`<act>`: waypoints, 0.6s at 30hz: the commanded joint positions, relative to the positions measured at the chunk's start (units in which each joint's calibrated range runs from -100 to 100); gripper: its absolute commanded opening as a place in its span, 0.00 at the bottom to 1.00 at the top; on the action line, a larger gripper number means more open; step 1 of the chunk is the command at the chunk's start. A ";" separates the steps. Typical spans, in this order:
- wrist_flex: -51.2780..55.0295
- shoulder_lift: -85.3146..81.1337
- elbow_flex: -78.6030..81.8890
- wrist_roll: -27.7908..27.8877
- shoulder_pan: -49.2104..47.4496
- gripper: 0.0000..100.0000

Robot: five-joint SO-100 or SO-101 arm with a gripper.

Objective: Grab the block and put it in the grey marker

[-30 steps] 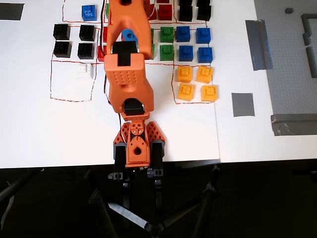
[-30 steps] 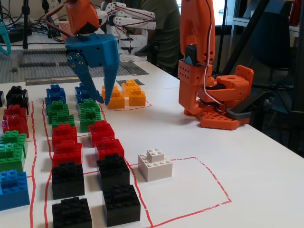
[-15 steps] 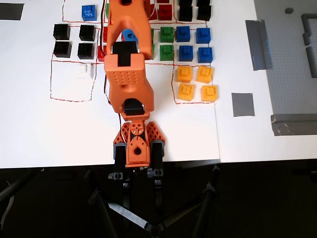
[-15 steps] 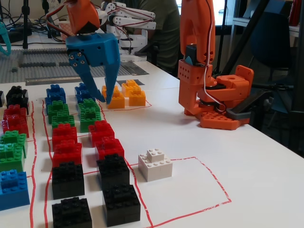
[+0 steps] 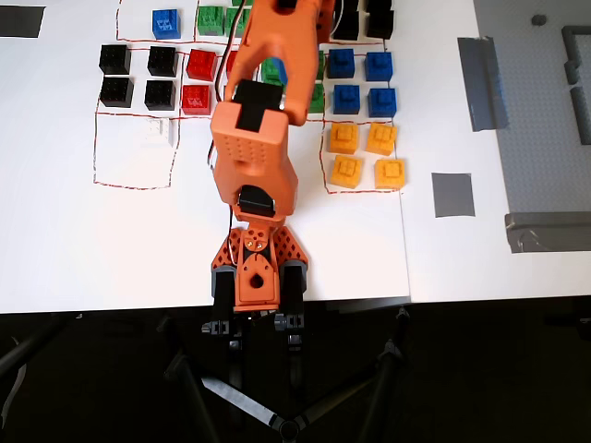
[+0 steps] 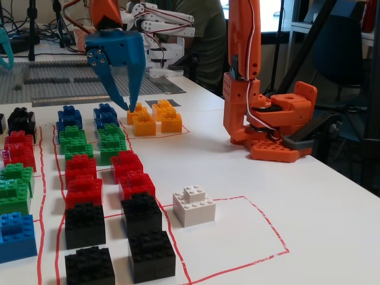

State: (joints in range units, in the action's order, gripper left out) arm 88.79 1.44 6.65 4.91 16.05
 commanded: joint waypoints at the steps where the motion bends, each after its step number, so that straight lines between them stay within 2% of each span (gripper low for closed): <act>1: 1.58 -9.73 -4.25 2.49 4.08 0.00; 12: 4.28 -13.53 -5.52 13.68 24.88 0.00; 18: 6.32 -12.58 -7.43 15.92 35.86 0.00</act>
State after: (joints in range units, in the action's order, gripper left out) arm 94.07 -4.83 6.56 19.46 48.87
